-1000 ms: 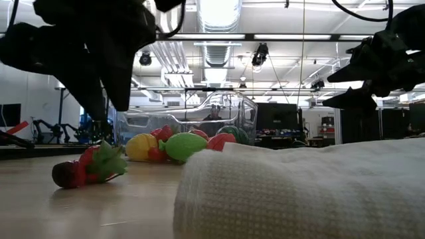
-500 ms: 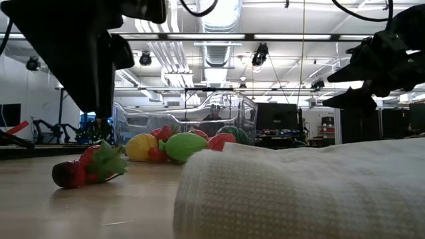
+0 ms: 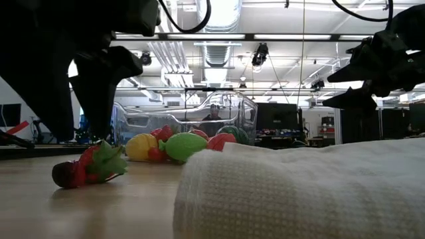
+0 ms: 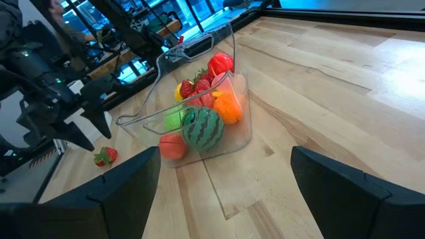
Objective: Pick and placing Produce into tupperware
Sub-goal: Put the red strawberry into the transparent bin
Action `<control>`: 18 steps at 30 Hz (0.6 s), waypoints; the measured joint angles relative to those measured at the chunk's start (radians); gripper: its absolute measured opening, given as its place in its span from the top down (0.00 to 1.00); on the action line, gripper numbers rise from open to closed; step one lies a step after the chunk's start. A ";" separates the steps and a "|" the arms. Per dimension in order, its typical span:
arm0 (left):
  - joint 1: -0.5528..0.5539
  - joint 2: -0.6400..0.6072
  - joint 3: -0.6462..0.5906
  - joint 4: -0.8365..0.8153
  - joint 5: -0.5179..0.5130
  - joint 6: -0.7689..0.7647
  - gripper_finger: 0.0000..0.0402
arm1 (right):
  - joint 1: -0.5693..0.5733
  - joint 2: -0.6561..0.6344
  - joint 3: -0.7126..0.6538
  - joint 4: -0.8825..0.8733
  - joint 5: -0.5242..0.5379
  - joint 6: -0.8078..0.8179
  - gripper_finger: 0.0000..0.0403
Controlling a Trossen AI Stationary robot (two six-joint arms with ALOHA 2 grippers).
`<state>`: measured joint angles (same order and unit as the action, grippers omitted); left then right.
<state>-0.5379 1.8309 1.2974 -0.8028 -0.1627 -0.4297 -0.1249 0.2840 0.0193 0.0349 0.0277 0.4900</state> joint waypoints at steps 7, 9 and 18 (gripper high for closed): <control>0.000 0.000 -0.028 0.053 -0.034 0.000 0.49 | 0.000 0.000 0.000 0.000 0.000 0.000 0.18; 0.000 0.000 -0.051 0.098 -0.033 -0.001 0.49 | 0.000 0.000 0.000 0.000 0.000 0.000 0.18; 0.001 0.001 -0.077 0.142 -0.035 -0.001 0.49 | 0.000 0.000 0.000 0.000 0.000 0.000 0.18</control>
<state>-0.5366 1.8320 1.2202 -0.6607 -0.1977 -0.4309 -0.1249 0.2840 0.0193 0.0346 0.0276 0.4900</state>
